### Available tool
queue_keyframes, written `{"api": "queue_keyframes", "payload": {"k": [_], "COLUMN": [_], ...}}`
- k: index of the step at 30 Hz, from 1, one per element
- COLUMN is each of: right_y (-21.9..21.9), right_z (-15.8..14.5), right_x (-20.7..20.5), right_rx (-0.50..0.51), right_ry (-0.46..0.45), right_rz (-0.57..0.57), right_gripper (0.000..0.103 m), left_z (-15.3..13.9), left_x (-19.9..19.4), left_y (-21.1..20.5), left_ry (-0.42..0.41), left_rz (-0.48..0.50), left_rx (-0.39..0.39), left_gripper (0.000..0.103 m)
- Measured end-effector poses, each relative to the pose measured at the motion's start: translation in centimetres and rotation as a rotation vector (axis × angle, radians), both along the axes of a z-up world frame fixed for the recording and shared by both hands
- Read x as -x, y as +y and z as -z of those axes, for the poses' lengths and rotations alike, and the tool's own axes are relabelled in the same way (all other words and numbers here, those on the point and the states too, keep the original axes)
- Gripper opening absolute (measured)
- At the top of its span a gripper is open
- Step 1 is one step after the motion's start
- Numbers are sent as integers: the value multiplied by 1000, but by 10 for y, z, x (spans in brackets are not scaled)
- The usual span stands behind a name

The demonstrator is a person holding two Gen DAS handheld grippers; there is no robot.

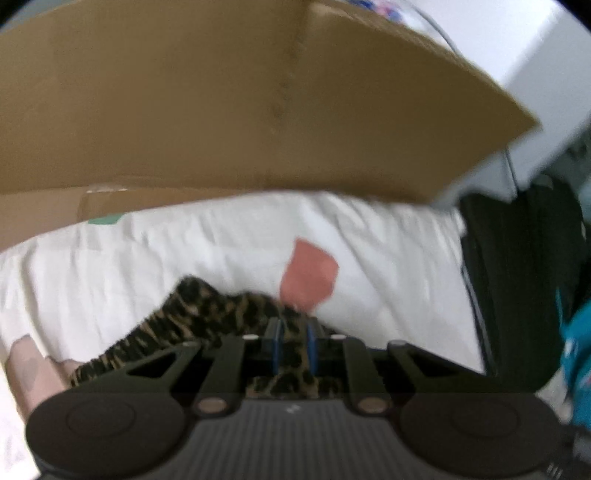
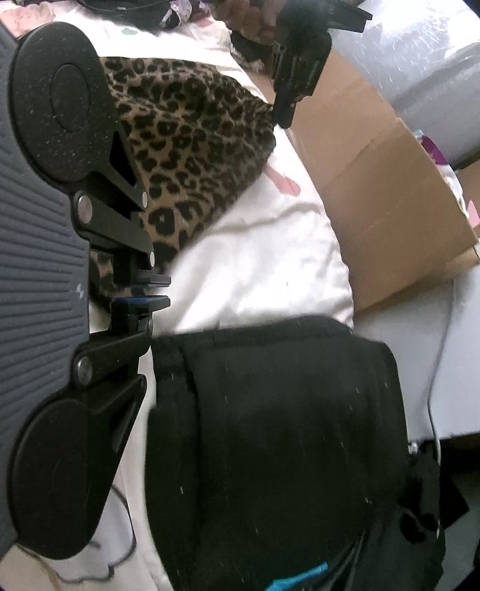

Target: Fold clothes

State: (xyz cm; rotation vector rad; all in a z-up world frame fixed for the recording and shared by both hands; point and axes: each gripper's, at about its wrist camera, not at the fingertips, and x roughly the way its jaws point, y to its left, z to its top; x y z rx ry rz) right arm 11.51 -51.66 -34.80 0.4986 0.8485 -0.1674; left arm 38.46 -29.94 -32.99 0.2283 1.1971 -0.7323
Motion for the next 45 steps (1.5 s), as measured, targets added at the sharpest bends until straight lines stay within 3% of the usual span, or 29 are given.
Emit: {"api": "queue_keyframes", "payload": {"k": [3, 7, 9, 11, 13, 18, 24, 40, 45], "right_y": [13, 29, 36, 44, 50, 55, 55, 42, 40], "right_z": [3, 7, 9, 12, 14, 24, 28, 24, 18], "right_x": [-9, -15, -17, -17, -18, -22, -30, -59, -68], "right_rx": [-11, -35, -48, -56, -63, -76, -41, 20, 38], "right_ry": [-3, 4, 5, 8, 14, 58, 76, 57, 38], "right_rz": [-21, -43, -56, -70, -80, -89, -81, -12, 5], "right_gripper": [3, 4, 4, 5, 7, 26, 26, 26, 27], "left_z": [6, 14, 13, 12, 13, 33, 56, 51, 59], "left_x": [19, 35, 41, 45, 50, 65, 70, 74, 71], "left_y": [-10, -17, -15, -11, -7, -8, -19, -55, -67], "left_ry": [-26, -45, -55, -75, -90, -115, -142, -211, -216], "left_rz": [121, 203, 235, 271, 309, 379, 374, 389, 390], "left_rx": [-34, -66, -81, -103, -123, -165, -158, -76, -88], "left_gripper": [14, 16, 21, 37, 41, 41, 40, 38, 38]}}
